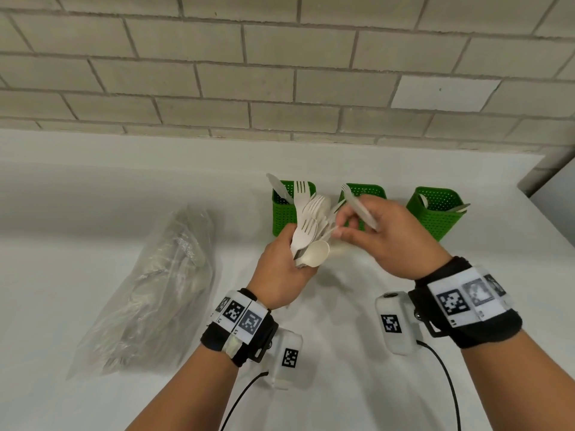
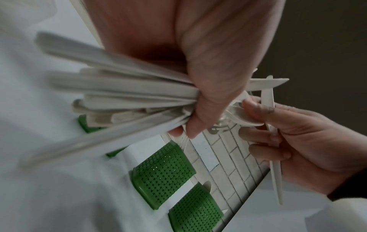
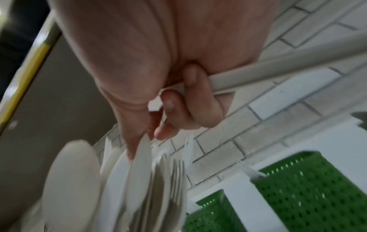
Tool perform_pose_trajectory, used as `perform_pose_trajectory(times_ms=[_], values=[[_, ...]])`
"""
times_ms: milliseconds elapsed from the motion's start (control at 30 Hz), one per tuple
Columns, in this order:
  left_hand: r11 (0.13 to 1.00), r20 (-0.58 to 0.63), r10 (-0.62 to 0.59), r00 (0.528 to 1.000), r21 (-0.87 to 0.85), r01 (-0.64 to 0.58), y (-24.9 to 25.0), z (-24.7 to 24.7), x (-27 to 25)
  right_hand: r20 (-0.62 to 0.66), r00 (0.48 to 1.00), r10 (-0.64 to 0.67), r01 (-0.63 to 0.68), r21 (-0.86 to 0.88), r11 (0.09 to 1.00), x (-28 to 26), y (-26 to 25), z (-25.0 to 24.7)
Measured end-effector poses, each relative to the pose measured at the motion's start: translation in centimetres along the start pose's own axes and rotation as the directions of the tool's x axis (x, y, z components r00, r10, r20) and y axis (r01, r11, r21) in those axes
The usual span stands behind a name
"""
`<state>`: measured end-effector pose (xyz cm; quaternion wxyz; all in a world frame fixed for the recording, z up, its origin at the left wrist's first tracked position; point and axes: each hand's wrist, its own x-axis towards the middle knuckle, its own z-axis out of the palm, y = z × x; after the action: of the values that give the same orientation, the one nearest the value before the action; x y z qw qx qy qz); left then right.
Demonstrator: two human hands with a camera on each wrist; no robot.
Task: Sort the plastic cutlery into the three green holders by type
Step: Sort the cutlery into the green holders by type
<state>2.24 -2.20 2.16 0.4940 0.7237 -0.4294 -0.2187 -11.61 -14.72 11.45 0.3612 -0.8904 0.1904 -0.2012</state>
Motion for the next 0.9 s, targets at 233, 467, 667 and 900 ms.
perform_pose_trajectory(times_ms=[233,467,667,900], values=[[0.999,0.003,0.027,1.000,-0.021,-0.027,0.4,0.1,0.1,-0.002,0.998,0.062,-0.060,0.213,0.975,0.0,-0.3,1.1],[1.000,-0.009,0.005,1.000,-0.028,-0.006,-0.2,-0.2,0.0,-0.505,0.679,0.533,0.068,0.766,0.639,1.7,0.1,-1.0],[0.999,-0.033,-0.005,0.999,0.040,0.006,-0.5,-0.1,0.3,-0.426,0.765,0.483,0.028,0.771,0.636,1.1,0.0,-0.2],[0.988,-0.124,0.063,0.990,0.150,-0.044,-0.3,0.1,0.5,-0.126,0.982,0.142,-0.135,0.061,0.989,0.6,-0.5,2.7]])
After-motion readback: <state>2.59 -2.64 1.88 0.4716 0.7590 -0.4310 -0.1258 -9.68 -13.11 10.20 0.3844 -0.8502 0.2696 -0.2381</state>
